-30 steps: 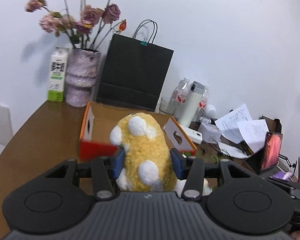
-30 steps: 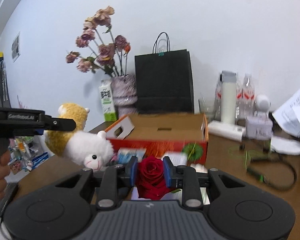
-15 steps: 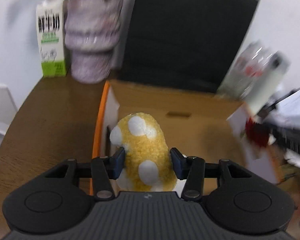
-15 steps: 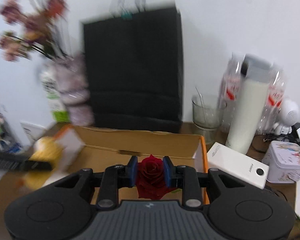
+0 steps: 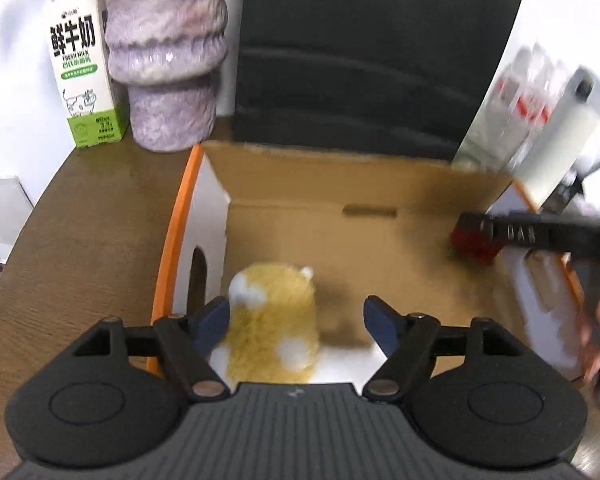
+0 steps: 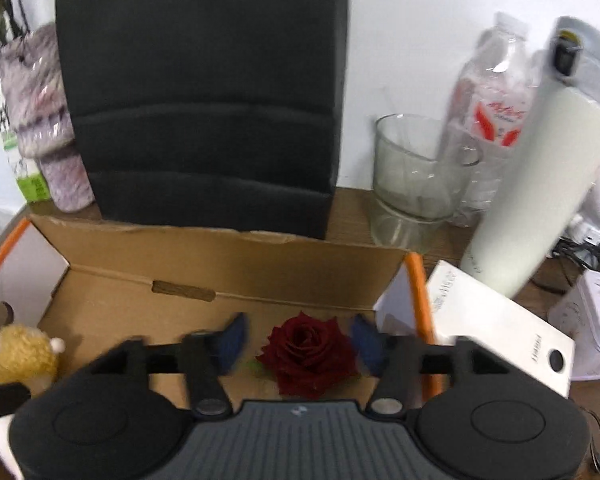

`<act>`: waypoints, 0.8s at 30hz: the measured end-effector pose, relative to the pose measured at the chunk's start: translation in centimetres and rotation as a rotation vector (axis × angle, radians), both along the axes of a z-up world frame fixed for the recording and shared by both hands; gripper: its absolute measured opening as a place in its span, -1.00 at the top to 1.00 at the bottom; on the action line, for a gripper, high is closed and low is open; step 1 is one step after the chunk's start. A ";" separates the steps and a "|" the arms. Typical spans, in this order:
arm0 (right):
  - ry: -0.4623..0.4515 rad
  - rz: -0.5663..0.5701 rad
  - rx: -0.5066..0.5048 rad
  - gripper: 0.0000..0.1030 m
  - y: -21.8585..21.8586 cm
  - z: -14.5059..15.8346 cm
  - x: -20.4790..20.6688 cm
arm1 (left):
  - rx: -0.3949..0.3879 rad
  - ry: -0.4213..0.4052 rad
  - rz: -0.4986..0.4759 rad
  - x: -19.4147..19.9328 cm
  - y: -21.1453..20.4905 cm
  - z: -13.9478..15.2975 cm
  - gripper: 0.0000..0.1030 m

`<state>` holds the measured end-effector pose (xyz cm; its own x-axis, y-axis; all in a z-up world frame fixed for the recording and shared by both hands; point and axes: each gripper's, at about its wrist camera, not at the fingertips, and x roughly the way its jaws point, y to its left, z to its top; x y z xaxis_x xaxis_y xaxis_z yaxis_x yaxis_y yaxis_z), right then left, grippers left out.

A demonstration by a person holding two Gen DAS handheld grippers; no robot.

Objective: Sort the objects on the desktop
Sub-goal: 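Carry the plush toy and rose into the cardboard box while both tools open to release, then withdraw both open tools from the box back over the table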

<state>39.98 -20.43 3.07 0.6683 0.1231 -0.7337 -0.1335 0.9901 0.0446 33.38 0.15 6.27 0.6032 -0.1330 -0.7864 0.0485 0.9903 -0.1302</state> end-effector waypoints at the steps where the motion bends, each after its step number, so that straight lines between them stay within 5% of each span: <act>1: 0.001 0.012 0.012 -0.34 0.0 0.4 -0.6 | -0.008 -0.015 0.010 -0.1 0.0 0.5 -0.60; 11: -0.036 0.073 0.124 -0.52 -0.9 3.8 -12.3 | -0.125 -0.106 0.100 -8.9 1.4 3.0 -0.90; 24: -0.195 0.118 0.226 -0.67 -1.9 4.9 -32.4 | -0.116 -0.312 0.042 -27.0 0.1 4.1 -1.00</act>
<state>7.54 -22.32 7.95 0.7646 0.3535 -0.5389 -0.2747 0.9352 0.2236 6.42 0.21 10.35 0.8192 -0.1812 -0.5441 0.0635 0.9716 -0.2279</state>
